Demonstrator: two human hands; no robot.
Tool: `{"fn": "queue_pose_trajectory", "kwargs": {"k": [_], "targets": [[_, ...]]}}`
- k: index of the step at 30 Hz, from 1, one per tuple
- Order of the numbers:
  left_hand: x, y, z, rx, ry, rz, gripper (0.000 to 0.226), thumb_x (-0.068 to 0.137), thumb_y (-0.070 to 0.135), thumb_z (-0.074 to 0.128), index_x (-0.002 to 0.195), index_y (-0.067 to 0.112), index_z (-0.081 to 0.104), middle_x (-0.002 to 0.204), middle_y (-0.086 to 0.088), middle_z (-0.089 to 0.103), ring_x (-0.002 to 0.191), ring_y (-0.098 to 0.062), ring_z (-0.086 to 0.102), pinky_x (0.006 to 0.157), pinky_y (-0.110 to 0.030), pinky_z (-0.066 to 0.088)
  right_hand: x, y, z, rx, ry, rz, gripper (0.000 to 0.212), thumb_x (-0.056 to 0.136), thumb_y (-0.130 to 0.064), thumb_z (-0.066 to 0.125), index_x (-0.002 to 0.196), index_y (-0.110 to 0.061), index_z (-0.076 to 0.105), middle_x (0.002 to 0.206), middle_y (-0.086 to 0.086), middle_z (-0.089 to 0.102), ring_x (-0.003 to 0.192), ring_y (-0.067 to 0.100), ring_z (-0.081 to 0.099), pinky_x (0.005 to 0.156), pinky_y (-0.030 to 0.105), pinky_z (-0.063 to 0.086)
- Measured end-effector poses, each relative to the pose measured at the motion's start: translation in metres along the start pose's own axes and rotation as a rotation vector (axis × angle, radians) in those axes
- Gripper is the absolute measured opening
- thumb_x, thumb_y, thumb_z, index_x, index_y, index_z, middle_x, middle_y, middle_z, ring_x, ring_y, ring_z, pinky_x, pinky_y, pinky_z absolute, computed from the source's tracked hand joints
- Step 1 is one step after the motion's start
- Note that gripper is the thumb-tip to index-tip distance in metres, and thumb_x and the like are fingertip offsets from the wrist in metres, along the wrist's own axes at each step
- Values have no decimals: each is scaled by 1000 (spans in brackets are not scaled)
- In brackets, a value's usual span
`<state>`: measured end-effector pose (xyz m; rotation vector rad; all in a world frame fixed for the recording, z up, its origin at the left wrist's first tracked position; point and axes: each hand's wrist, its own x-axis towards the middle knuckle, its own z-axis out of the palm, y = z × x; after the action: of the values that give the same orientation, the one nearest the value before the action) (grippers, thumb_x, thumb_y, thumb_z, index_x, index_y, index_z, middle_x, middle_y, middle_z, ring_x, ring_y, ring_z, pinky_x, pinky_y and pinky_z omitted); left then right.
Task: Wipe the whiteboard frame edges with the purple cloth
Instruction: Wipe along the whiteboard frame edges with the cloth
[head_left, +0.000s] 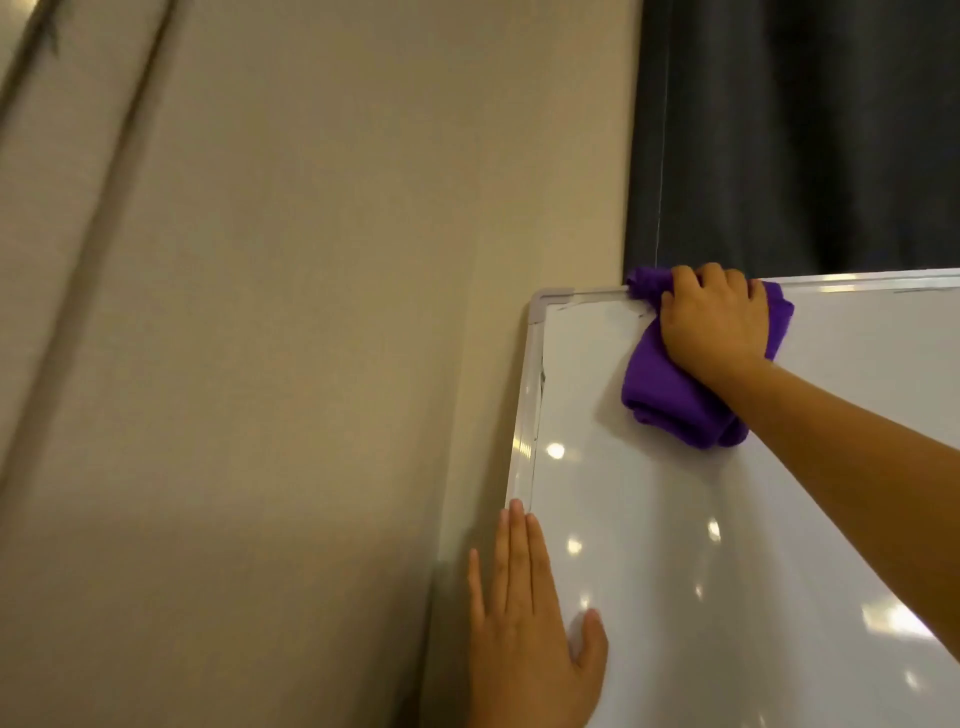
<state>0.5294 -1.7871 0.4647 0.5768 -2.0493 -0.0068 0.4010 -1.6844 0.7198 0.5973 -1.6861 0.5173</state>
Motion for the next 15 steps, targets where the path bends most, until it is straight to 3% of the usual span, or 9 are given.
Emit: {"fn": "queue_pose_trajectory", "kwargs": {"k": [1,3,5,7,9,11,13,15], "targets": [[9,1,-2,-47,1,52,89,74,59,39,147,11,22,156,-5,19,140,-24,29,116,-43,11,2,1,0,-9,30,70,36,96,-26,38,124,-6,46,128,22,49,122,40,41,110,54,24],[28,2,1,-156,34,114,81,81,61,17,135,26,-33,146,9,-37,142,-17,-21,112,-40,-19,6,0,2,-5,66,183,35,96,-23,39,122,-2,46,126,25,48,121,42,40,109,54,24],[34,1,1,-211,48,95,77,79,64,8,124,30,-44,136,14,-48,136,-15,-34,108,-36,-21,8,-5,3,-16,93,219,33,95,-21,39,118,1,47,121,28,50,116,43,43,107,53,27],[33,2,3,-187,41,73,79,80,63,11,133,26,-35,144,10,-39,141,-18,-23,110,-39,-14,7,-16,4,-41,127,136,28,93,-15,40,110,4,50,111,29,54,104,43,48,98,50,36],[33,5,-2,-120,98,77,82,80,57,23,146,15,-3,156,0,-5,144,-23,8,112,-45,10,2,-39,8,9,115,-69,23,90,-10,41,104,4,53,104,26,58,94,39,51,86,46,40],[35,7,-1,-146,128,90,82,81,55,33,146,14,6,155,0,3,143,-23,16,111,-43,15,-4,-65,18,122,-9,-347,28,92,-17,41,113,-3,53,118,19,56,104,33,51,92,42,40],[38,7,-3,-108,161,93,85,78,55,42,146,14,12,155,-1,10,141,-24,23,110,-43,21,-2,-82,27,125,-169,-580,41,96,-30,38,134,-14,42,141,10,41,127,27,38,107,39,29],[40,8,-6,-62,110,91,88,66,57,54,138,9,41,146,-6,39,129,-23,47,99,-40,42,8,-84,30,62,-237,-702,47,96,-36,36,141,-21,33,150,4,29,137,24,26,112,39,22]]}}
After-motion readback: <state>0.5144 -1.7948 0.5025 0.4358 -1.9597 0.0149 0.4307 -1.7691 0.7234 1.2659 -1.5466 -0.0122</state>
